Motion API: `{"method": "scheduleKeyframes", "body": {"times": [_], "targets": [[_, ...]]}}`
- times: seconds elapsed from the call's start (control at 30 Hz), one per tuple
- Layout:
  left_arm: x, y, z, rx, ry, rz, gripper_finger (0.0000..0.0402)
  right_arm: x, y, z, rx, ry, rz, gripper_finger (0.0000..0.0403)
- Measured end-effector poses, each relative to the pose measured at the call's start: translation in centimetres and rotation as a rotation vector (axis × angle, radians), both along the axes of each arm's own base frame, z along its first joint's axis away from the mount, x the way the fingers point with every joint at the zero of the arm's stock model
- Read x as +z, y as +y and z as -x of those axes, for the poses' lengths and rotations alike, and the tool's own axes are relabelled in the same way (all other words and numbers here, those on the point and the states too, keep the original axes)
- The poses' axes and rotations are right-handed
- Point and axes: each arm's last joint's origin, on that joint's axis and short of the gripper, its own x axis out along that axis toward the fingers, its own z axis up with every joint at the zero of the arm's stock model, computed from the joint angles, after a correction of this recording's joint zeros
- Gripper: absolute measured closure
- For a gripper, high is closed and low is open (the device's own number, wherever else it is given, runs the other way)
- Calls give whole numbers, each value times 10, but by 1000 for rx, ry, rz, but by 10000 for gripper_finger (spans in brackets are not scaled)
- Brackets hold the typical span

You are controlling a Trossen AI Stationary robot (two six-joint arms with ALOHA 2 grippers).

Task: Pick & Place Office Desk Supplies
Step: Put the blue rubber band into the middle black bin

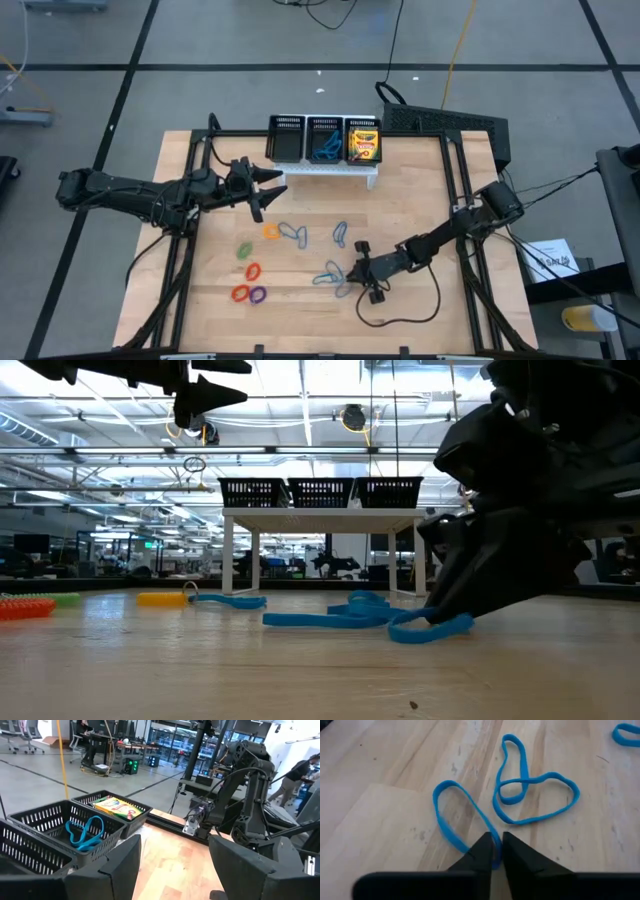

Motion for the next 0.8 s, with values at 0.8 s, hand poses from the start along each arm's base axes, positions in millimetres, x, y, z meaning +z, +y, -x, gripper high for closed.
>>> {"method": "scheduleKeyframes", "body": {"times": [0.8], "targets": [[-29, 0, -29, -1, 124, -23, 158, 88, -31, 8, 72, -270, 175, 402]]}}
